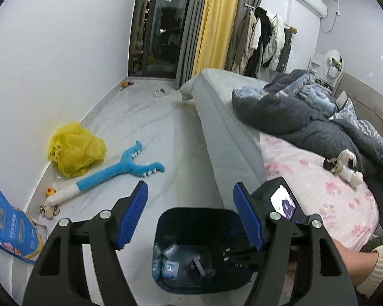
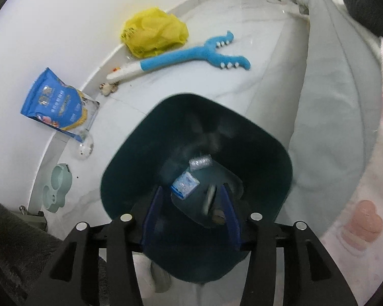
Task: Collect trash
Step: 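Move both tools back over the bed toward the white tissue wads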
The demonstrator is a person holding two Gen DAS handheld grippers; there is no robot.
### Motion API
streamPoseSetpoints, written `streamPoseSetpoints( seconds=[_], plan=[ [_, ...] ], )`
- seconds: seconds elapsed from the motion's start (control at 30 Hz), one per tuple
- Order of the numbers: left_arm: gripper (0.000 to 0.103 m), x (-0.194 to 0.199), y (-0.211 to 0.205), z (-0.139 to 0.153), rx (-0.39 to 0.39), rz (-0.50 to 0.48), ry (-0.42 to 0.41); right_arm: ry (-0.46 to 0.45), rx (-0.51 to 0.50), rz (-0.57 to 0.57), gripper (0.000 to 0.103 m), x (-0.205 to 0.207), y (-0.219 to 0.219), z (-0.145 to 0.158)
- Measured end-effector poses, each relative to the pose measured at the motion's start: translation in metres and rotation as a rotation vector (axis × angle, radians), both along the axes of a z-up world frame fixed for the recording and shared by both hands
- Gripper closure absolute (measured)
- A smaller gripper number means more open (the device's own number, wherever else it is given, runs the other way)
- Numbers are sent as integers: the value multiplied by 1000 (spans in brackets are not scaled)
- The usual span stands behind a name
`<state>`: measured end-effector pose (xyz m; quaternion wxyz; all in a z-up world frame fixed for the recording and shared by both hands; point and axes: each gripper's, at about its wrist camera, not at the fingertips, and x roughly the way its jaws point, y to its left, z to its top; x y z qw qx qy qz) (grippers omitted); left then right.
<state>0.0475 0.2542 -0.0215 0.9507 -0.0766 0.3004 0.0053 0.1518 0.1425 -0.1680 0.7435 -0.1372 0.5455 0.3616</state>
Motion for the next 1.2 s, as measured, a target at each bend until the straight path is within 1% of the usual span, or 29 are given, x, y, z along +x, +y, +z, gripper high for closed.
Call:
streamPoseSetpoints(
  seconds=[0.07, 0.13, 0.17, 0.23, 0.27, 0.43, 0.57, 0.83, 1.0, 1.13, 1.2],
  plan=[
    [32, 1, -4, 3, -1, 2, -10, -24, 49, 7, 45, -3, -8, 13],
    [32, 2, -9, 7, -5, 5, -26, -54, 83, 20, 36, -6, -12, 24],
    [32, 2, -12, 8, -5, 7, -33, -82, 115, 35, 35, -9, -18, 34],
    [32, 4, -19, 14, -10, 5, -49, -122, 147, 48, 32, -11, -26, 45],
    [32, 4, -22, 16, -14, 3, -56, -156, 166, 48, 32, -12, -33, 54],
    [31, 10, -43, 28, -39, -19, -86, -279, 213, 14, 26, -9, -68, 82],
    [30, 18, -62, 31, -50, -42, -89, -339, 227, -46, 26, -2, -99, 96],
    [25, 38, -99, 31, -61, -103, -80, -410, 211, -145, 21, 11, -159, 114],
    [22, 57, -123, 22, -32, -155, -52, -454, 171, -188, 19, 23, -195, 119],
    [20, 71, -134, 13, -55, -191, -28, -484, 152, -243, 18, 35, -228, 124],
    [20, 81, -141, 10, -53, -206, -23, -485, 156, -278, 18, 43, -247, 126]
  ],
)
